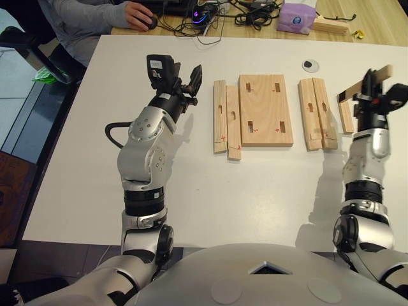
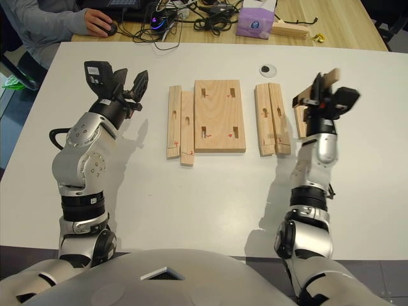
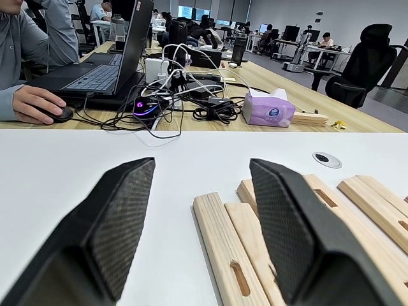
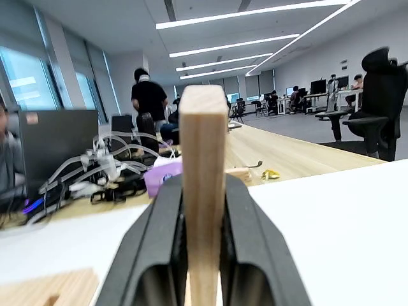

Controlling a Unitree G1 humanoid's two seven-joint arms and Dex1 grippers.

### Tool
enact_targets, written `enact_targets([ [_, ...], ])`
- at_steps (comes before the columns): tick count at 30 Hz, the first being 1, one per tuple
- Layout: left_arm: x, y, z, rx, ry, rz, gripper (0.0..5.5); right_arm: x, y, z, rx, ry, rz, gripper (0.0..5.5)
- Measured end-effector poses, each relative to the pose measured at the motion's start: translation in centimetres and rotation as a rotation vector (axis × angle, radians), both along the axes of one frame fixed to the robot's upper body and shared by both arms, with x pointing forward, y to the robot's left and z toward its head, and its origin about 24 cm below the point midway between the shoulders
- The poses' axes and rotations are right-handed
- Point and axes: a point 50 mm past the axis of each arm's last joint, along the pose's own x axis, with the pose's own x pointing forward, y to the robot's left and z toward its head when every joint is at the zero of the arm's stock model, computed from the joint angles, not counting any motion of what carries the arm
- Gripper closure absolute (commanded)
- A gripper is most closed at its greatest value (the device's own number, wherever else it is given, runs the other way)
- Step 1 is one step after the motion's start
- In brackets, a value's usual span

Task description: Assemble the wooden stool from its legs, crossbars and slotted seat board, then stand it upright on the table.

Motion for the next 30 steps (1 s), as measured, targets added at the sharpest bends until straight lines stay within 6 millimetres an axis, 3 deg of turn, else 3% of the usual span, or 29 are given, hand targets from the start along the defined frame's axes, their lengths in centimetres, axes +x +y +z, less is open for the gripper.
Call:
enact_targets([
  [2,-0.1,0.0,-0.2,-0.003,0.007,0.011,2.75,-0.9,-2.3,0.7,0.099,-0.015,0.049,5.11],
  [4,-0.2,0.0,-0.4,-0.009,0.014,0.019,2.75,-1.3,-3.5,0.8,0.179,-0.013,0.104,5.11],
  [8,-0.2,0.0,-0.3,-0.013,0.001,0.03,2.75,-1.2,-3.3,-0.8,0.294,0.031,0.187,5.11],
  [14,0.0,-0.1,-0.4,-0.012,0.004,0.026,2.75,0.4,-3.3,-2.2,0.436,0.032,0.161,5.11],
  [21,0.1,-0.1,-0.3,-0.01,0.004,0.025,2.75,1.3,-2.2,-4.2,0.481,0.108,0.136,5.11],
  [30,0.2,-0.1,-0.4,-0.01,0.002,0.027,2.75,1.9,-1.1,-4.5,0.426,0.147,0.164,5.11],
])
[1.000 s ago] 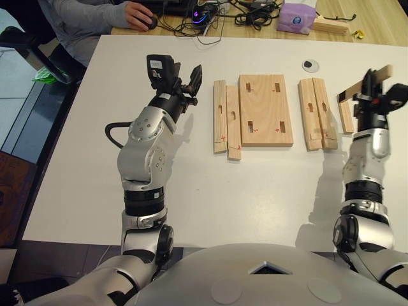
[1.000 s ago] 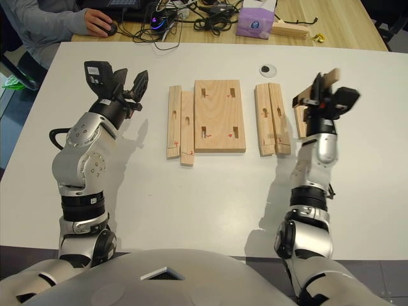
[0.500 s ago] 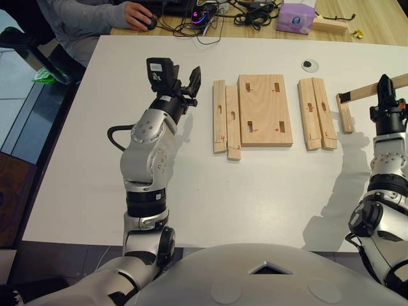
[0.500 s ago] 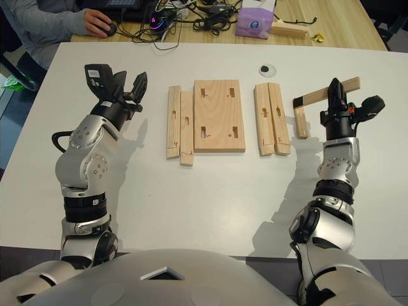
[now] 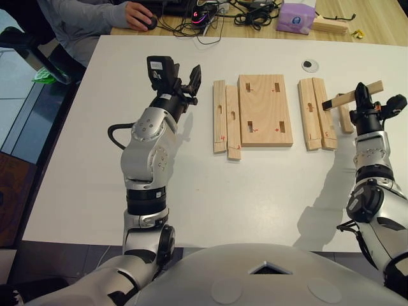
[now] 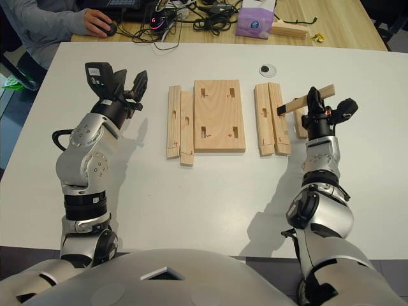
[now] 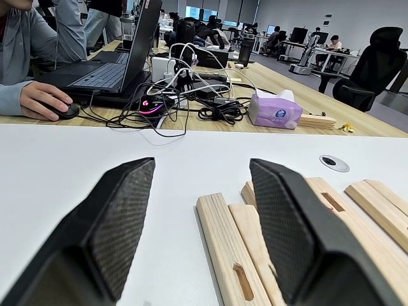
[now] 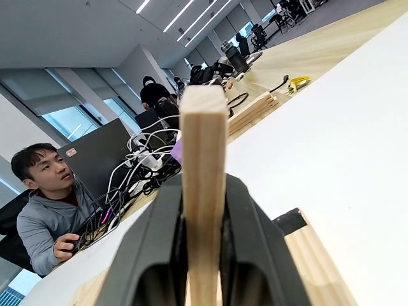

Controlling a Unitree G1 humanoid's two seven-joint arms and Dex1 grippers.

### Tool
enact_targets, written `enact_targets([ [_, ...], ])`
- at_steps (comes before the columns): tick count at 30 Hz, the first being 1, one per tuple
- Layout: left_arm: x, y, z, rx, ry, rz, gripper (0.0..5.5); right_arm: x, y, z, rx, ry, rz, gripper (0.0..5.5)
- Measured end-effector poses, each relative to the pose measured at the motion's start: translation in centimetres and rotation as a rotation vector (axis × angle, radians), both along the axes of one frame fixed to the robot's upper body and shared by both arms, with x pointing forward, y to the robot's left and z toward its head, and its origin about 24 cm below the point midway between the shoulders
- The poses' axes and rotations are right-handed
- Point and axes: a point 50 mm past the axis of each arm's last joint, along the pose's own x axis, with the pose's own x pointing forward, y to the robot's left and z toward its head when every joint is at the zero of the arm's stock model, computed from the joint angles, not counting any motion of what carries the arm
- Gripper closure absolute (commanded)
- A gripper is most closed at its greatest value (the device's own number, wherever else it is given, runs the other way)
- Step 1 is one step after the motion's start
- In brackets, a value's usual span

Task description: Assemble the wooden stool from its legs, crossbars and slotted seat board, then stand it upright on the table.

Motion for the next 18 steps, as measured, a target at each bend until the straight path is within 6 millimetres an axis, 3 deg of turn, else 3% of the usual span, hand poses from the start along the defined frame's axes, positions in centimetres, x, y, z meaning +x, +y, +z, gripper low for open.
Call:
enact_targets([
  [7,0.1,0.0,-0.1,0.0,0.001,0.004,2.75,1.0,1.3,1.0,-0.249,-0.004,0.071,5.11],
  [11,0.1,0.0,-0.1,0.0,0.0,0.004,2.75,1.5,3.6,1.3,-0.424,-0.032,0.112,5.11],
  [18,0.1,0.2,-0.1,0.005,0.0,0.005,2.75,0.2,6.8,-0.1,-0.613,-0.08,0.111,5.11],
])
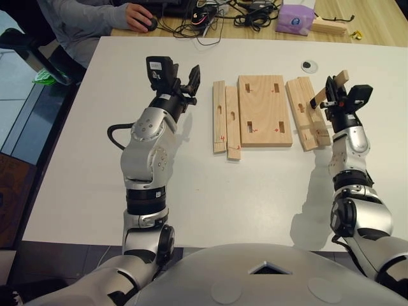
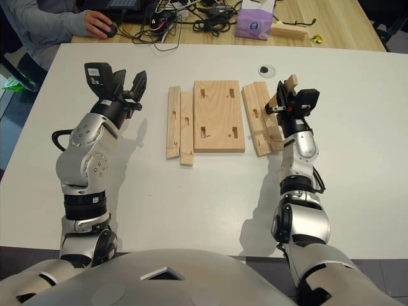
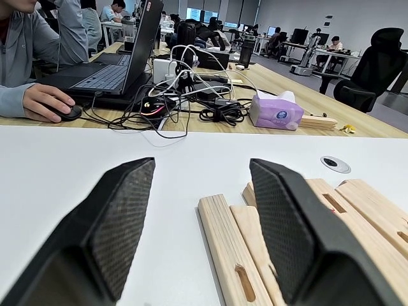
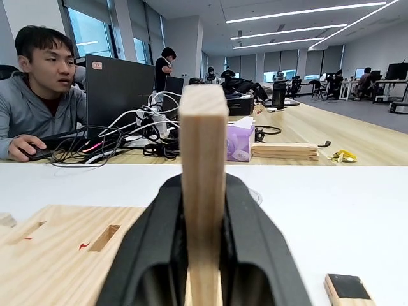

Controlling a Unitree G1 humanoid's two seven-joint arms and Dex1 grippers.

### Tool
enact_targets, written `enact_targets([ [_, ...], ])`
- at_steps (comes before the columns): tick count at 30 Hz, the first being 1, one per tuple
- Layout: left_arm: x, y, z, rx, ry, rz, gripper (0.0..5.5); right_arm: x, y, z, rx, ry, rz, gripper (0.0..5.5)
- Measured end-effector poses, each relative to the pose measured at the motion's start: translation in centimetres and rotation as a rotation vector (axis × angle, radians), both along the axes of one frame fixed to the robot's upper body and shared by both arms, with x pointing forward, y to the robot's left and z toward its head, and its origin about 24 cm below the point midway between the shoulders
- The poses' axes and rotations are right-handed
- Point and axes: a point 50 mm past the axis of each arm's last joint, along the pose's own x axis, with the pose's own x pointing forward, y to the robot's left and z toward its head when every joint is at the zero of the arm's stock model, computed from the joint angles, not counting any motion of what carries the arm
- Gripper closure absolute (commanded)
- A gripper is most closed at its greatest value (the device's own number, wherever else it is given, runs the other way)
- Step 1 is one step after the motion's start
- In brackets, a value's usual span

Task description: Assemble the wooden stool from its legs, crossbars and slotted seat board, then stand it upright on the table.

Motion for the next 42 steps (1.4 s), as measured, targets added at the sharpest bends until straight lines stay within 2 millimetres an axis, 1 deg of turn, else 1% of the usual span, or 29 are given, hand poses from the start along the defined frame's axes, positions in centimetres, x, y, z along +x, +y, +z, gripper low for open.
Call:
enact_targets([
  [2,0.0,0.1,0.0,0.002,0.0,0.0,2.75,-0.2,0.7,-0.4,-0.064,0.005,-0.003,5.11],
  [6,0.0,0.1,0.0,0.004,-0.001,-0.006,2.75,-0.2,1.7,-0.6,-0.189,0.002,-0.028,5.11],
  [9,0.0,0.0,0.0,0.004,-0.001,-0.01,2.75,-0.1,2.0,-0.7,-0.211,0.008,-0.03,5.11],
  [12,0.0,0.0,0.0,0.004,-0.001,-0.011,2.75,0.1,2.2,-0.7,-0.19,0.015,-0.048,5.11],
  [13,0.0,0.0,0.0,0.005,-0.001,-0.012,2.75,0.2,2.2,-0.6,-0.145,0.022,-0.069,5.11],
  [17,0.0,0.0,0.0,0.004,-0.002,-0.017,2.75,0.5,1.1,-0.5,0.021,0.042,-0.145,5.11],
  [20,0.0,0.0,0.0,0.004,-0.002,-0.018,2.75,0.6,0.7,-0.5,0.068,0.052,-0.159,5.11],
  [36,0.0,0.0,0.0,0.002,0.0,-0.016,2.75,1.5,0.4,0.0,0.062,0.103,-0.146,5.11],
  [42,0.0,0.0,0.0,0.0,0.0,-0.017,2.75,2.2,0.1,0.4,0.061,0.145,-0.146,5.11],
])
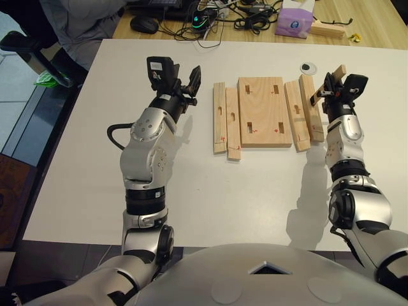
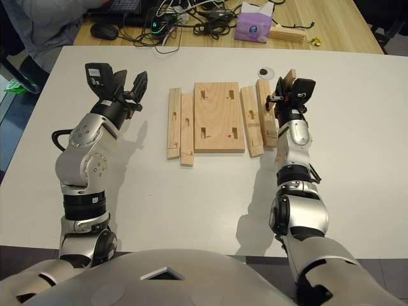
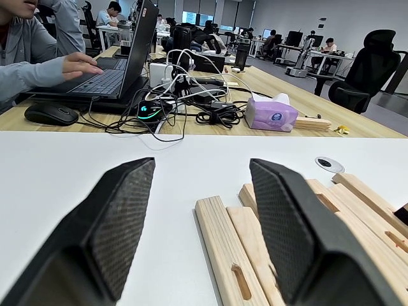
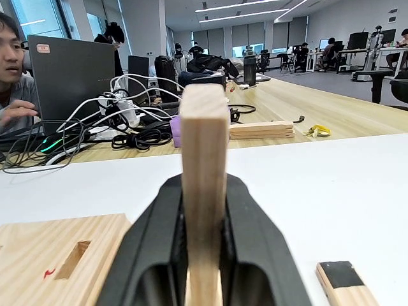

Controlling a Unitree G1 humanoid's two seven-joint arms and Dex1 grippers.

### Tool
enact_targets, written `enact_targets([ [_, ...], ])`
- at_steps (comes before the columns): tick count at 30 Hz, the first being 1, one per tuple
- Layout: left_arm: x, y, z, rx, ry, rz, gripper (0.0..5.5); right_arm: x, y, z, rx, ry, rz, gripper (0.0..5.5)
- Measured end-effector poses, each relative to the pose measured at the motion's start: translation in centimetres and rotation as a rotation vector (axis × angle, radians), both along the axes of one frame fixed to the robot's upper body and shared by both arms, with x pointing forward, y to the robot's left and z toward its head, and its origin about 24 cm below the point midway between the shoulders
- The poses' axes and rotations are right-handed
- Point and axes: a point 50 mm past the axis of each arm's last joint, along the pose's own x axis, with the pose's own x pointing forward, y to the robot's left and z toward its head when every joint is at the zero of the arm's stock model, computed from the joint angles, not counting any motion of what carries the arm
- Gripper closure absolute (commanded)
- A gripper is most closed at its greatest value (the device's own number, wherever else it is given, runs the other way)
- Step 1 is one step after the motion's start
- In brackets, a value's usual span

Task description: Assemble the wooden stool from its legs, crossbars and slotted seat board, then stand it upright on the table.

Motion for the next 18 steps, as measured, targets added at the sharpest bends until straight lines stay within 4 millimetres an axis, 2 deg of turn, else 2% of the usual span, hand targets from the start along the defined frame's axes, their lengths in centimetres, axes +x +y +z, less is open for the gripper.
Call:
enact_targets([
  [11,0.0,0.2,0.0,0.017,-0.001,0.02,2.75,0.1,0.3,-0.1,-0.035,0.019,-0.016,5.11],
  [12,0.0,0.2,-0.1,0.018,0.0,0.026,2.75,0.0,0.3,-0.2,-0.045,0.009,-0.024,4.72],
  [13,0.0,0.2,-0.1,0.019,-0.001,0.029,2.75,-0.2,0.2,-0.4,-0.055,0.003,-0.037,4.62],
  [14,0.0,0.2,0.0,0.018,-0.006,0.029,2.75,-1.0,0.1,-1.7,-0.068,0.062,-0.053,4.42],
  [15,0.0,0.3,0.0,0.02,-0.012,0.035,2.75,-2.8,0.0,-3.8,-0.073,0.109,-0.078,4.31],
  [18,0.0,0.3,-0.4,0.03,0.001,0.045,2.75,-3.2,-0.3,-4.2,-0.073,0.118,-0.115,3.78],
])
